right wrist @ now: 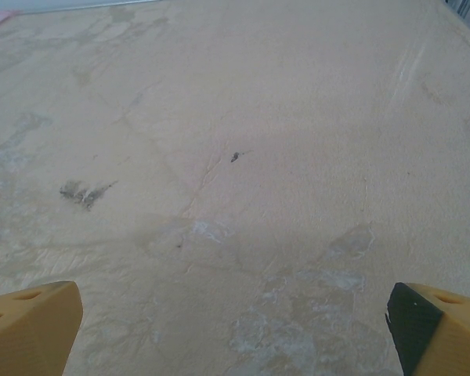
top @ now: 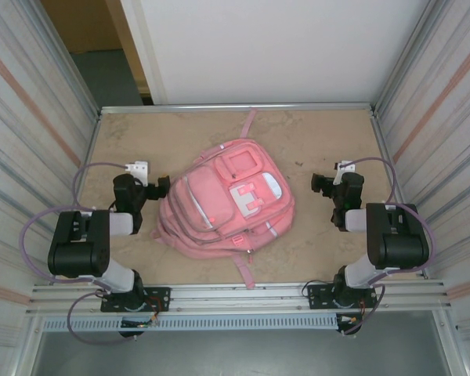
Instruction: Pack books, pencil case, and school supplies into a backpack
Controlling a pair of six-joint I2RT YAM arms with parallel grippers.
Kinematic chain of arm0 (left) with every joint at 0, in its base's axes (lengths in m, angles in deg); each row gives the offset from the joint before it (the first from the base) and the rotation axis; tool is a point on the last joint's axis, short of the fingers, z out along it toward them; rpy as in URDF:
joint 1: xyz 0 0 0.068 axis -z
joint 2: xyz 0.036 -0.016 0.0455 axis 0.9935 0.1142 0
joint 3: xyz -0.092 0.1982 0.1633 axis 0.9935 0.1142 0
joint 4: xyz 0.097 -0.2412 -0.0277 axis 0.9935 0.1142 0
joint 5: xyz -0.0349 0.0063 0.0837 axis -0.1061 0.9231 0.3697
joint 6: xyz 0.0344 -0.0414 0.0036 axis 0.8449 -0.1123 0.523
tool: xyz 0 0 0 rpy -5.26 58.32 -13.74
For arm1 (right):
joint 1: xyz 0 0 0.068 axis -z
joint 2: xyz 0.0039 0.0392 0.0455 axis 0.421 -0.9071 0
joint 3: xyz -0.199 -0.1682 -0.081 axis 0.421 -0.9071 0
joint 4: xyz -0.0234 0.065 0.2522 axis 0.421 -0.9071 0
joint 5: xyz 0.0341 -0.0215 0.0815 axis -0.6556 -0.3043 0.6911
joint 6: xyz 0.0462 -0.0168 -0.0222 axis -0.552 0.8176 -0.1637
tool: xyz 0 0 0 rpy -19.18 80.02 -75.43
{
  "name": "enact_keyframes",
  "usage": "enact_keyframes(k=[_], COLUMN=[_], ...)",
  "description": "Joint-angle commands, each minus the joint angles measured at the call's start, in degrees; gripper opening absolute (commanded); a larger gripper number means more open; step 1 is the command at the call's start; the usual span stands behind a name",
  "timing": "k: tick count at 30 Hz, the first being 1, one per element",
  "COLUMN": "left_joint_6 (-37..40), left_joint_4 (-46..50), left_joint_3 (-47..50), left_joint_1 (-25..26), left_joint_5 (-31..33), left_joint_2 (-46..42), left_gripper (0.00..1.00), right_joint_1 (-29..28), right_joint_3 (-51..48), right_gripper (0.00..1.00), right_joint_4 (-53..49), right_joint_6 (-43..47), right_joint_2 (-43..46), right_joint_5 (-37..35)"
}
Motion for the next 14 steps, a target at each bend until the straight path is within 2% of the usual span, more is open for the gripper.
enact_keyframes(k=[1, 11, 14], left_joint_6=[0.8, 1.2, 1.2], left_joint_4=[0.5, 0.6, 0.6], left_joint_3=[-0.8, -0.8, -0.8], left_joint_1=[0.3, 0.7, 0.7], left_joint_5=[-0.8, -0.4, -0.5], left_joint_2=[0.1, 0.0, 0.0], left_gripper=[0.99, 0.99, 0.99], right_joint_1=[0.3, 0.4, -0.9], right_joint_3=[1.3, 1.4, 0.4], right_gripper=[0.99, 0.99, 0.99], right_joint_4=[-0.4, -0.5, 1.1], right_joint_6=[-1.0, -0.7, 0.0], right_joint_2=[0.2, 0.1, 0.5], right_joint_5=[0.7, 1.5, -0.7])
